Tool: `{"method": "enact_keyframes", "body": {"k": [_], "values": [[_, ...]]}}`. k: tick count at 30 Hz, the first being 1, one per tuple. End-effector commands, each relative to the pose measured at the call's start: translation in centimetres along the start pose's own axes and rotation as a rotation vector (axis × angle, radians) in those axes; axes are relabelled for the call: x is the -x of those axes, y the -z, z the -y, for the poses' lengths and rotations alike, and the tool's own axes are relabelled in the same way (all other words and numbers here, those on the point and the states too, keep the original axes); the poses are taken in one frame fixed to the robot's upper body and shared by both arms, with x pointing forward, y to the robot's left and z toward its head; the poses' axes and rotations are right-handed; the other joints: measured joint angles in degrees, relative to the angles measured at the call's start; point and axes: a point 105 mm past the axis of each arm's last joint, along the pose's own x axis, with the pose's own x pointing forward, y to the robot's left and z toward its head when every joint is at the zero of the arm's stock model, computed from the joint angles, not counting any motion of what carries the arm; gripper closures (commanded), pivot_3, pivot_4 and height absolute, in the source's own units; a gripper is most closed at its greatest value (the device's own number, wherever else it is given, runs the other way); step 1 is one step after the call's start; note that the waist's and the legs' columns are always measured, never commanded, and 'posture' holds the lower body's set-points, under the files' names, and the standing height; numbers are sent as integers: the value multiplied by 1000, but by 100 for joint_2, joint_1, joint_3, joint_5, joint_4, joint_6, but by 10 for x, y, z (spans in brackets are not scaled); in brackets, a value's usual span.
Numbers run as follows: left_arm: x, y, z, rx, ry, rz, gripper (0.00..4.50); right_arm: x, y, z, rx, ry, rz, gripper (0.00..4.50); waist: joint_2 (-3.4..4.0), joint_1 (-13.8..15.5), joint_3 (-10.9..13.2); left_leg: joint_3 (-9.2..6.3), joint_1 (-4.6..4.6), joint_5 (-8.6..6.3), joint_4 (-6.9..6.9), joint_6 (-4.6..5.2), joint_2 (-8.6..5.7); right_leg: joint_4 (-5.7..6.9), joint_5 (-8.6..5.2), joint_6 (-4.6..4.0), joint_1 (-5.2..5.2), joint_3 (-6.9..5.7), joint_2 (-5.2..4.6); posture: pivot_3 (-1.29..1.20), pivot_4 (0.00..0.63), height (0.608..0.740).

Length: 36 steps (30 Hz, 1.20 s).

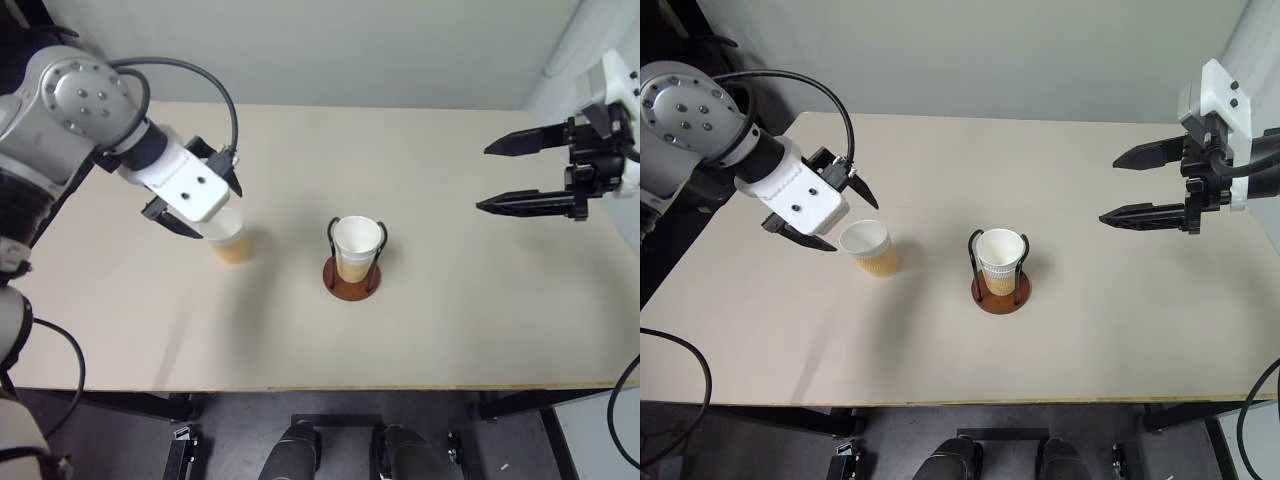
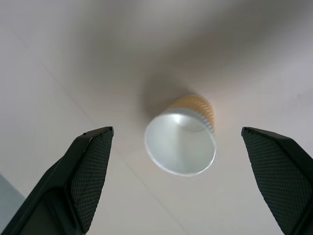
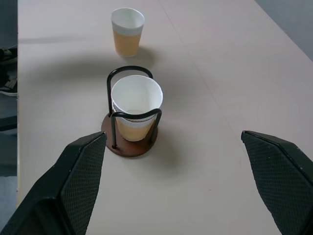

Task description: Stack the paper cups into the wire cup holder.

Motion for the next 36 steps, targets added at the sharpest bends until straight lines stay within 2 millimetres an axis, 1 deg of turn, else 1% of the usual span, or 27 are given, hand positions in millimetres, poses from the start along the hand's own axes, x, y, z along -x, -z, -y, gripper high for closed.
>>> {"method": "enact_keyframes", "body": {"k": [1,7,10,11,13,19,22,27,31,36], "values": [[11,3,-4,55,-96,-37,14,3,-9,1,46,10,15,0,0,-8,0,-2,-2,6,-2,0,2,1,3,-3,-3,2,-2,0,150,740],[4,9,1,163,-186,-54,14,-1,-6,0,41,-3,17,0,0,-25,0,0,0,35,-33,-5,0,2,14,-33,-13,3,-2,0,150,740],[2,23,8,228,-224,-94,14,-2,-5,0,39,-7,17,0,0,-26,0,-2,1,53,-53,-15,1,1,24,-46,-23,1,-2,0,150,740],[5,34,12,269,-242,-129,14,-3,-5,0,38,-9,16,0,0,-26,0,-2,1,57,-56,-17,1,3,24,-48,-26,1,-2,0,150,740],[10,45,17,316,-263,-172,14,-3,-5,1,37,-12,14,0,0,-30,0,-3,1,65,-65,-24,3,6,27,-53,-32,0,-1,0,150,740],[12,59,31,371,-277,-237,14,-4,-5,2,39,-19,13,0,0,-38,0,-5,1,70,-73,-28,3,5,34,-62,-37,0,0,0,150,740],[7,61,38,406,-266,-235,14,-4,-5,2,40,-21,13,0,0,-38,0,-5,0,70,-73,-28,3,5,36,-65,-38,0,0,0,150,740],[-4,60,45,428,-234,-208,14,-4,-7,3,44,-23,14,0,-1,-37,-1,-6,0,71,-73,-29,3,5,37,-67,-39,-1,0,0,150,740],[-17,60,41,434,-223,-192,14,-5,-7,4,47,-24,16,0,-1,-26,-1,-6,0,71,-72,-29,2,6,40,-70,-38,-1,0,0,150,740],[-26,58,34,405,-225,-169,14,-5,-8,3,47,-23,16,0,-2,-36,-1,-7,0,75,-73,-32,2,6,49,-72,-40,-1,0,0,150,740]]}}
